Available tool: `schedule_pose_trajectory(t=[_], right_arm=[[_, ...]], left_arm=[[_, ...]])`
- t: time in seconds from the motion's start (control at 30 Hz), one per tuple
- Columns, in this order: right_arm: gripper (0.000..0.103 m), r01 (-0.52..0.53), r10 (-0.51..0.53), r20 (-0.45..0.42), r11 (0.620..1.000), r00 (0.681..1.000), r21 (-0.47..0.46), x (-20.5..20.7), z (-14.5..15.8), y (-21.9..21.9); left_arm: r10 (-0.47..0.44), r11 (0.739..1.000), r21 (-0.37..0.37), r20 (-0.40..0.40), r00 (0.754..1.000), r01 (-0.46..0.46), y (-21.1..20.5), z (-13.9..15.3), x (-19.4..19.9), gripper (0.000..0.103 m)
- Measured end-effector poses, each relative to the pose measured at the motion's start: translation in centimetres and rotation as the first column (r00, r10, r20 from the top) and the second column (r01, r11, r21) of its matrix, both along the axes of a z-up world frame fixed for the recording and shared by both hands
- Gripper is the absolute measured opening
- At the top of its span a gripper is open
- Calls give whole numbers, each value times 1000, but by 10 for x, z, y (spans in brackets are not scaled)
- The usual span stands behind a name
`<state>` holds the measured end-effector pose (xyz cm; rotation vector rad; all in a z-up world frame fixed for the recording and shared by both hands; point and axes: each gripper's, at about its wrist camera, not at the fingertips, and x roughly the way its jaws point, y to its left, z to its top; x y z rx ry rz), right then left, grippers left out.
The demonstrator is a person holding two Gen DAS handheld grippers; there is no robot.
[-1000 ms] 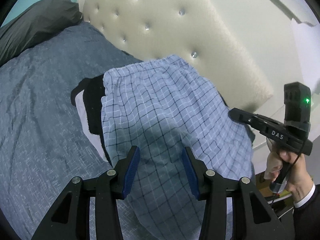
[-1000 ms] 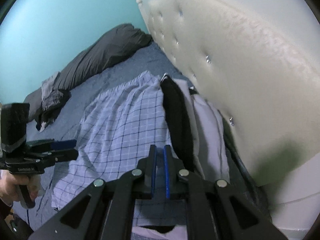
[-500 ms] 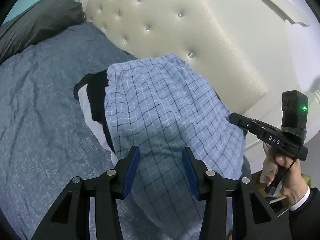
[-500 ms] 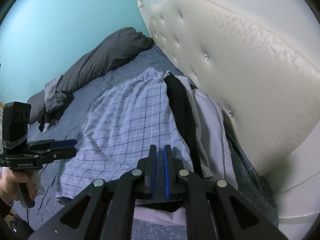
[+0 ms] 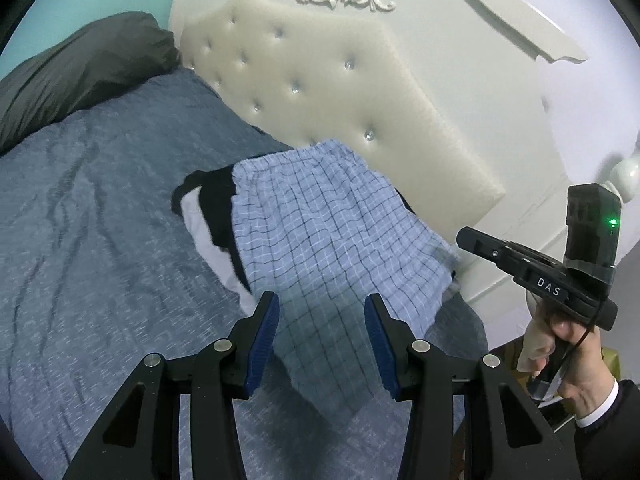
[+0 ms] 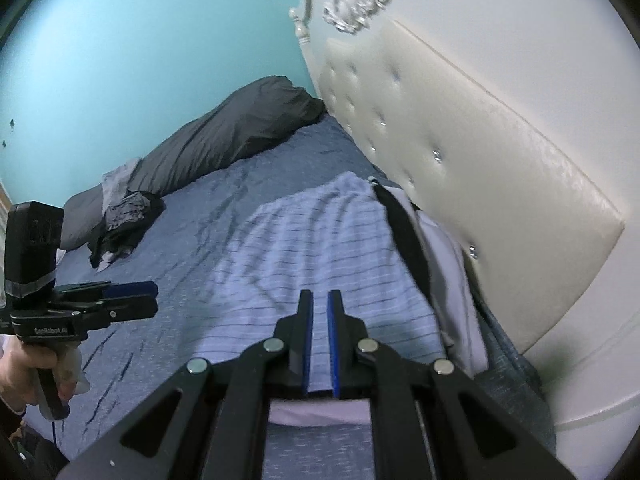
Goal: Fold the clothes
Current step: 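Open the left gripper and release the shorts onto the stack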
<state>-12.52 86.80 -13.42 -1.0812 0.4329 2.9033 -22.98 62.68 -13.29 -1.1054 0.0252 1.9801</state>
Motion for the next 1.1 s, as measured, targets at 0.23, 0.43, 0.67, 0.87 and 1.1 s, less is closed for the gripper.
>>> schedule_pose_trajectory(t=[0.23, 0.43, 0.67, 0.87, 1.1], right_arm=[[6, -28, 28, -38, 999, 999, 16, 11, 31, -42], [6, -64, 65, -62, 998, 996, 25, 23, 53, -83], [7, -99, 102, -92, 995, 991, 31, 35, 76, -128], [7, -100, 104, -105, 994, 989, 37, 48, 91, -153], [7, -89, 93, -105, 995, 990, 40, 73, 101, -181]], left_arm=[[42, 999, 11, -42, 998, -42, -43, 36, 16, 48], [73, 997, 15, -88, 993, -72, -79, 65, 32, 49], [112, 994, 22, -121, 986, -110, -122, 89, 50, 50], [137, 990, 40, -137, 981, -133, -156, 105, 66, 50], [135, 991, 45, -157, 978, -129, -181, 117, 91, 51]])
